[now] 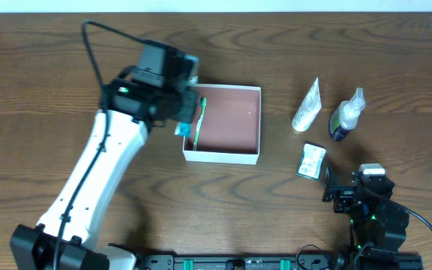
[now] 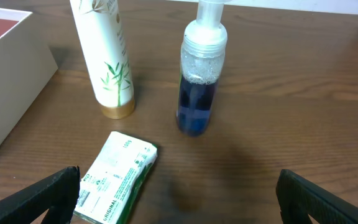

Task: Pack container
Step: 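Carry toothpaste tube with left gripper and place it in the box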

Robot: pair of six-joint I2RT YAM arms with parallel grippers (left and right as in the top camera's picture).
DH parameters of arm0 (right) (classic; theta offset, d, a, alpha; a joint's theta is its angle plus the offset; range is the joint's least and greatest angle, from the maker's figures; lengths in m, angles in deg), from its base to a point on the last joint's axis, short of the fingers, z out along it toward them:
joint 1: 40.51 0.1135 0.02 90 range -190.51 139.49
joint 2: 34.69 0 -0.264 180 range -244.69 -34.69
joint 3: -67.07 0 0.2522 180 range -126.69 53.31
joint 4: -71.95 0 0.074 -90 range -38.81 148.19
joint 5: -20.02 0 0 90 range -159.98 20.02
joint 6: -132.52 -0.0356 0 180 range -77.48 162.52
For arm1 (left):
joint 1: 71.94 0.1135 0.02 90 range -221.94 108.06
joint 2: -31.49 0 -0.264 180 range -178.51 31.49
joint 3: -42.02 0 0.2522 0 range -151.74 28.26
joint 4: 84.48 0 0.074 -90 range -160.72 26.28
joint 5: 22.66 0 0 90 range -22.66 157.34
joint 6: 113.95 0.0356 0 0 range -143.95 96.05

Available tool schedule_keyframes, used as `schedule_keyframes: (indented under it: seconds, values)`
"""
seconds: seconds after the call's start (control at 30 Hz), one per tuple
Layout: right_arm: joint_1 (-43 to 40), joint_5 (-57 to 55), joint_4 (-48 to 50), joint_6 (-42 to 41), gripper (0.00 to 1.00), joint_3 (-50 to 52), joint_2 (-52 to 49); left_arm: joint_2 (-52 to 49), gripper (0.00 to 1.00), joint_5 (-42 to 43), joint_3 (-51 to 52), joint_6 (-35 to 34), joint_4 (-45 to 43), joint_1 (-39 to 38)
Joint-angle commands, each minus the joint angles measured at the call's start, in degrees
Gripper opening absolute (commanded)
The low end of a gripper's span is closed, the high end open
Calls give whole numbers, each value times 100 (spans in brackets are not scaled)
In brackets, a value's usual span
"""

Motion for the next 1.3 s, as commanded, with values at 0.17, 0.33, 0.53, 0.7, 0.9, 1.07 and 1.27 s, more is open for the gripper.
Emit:
schedule_keyframes:
  seconds: [0.17, 0.33, 0.53, 0.7, 0.9, 1.07, 1.27]
  values:
    - [-37, 24, -4, 74, 99, 13, 22, -761, 6, -212, -9, -671, -807, -592]
    - [-37, 24, -4, 74, 99, 13, 22, -1589, 6, -297, -9, -691, -789, -612]
    - [-37, 24, -4, 74, 99, 13, 22, -2127, 6, -293, -9, -684, -785, -610]
    - [-37, 24, -4, 74, 99, 13, 22, -2238, 9, -317, -9, -684, -730, -608]
    - [-37, 22, -4, 74, 99, 13, 22, -2175, 17, -356, -13, -490, -662, -581]
    - [-37, 24, -4, 74, 99, 13, 22, -1823, 24, -354, -184, -492, -278, -570]
    - [-37, 24, -4, 74, 99, 13, 22, -645, 30, -505, -354, -487, 133, -542]
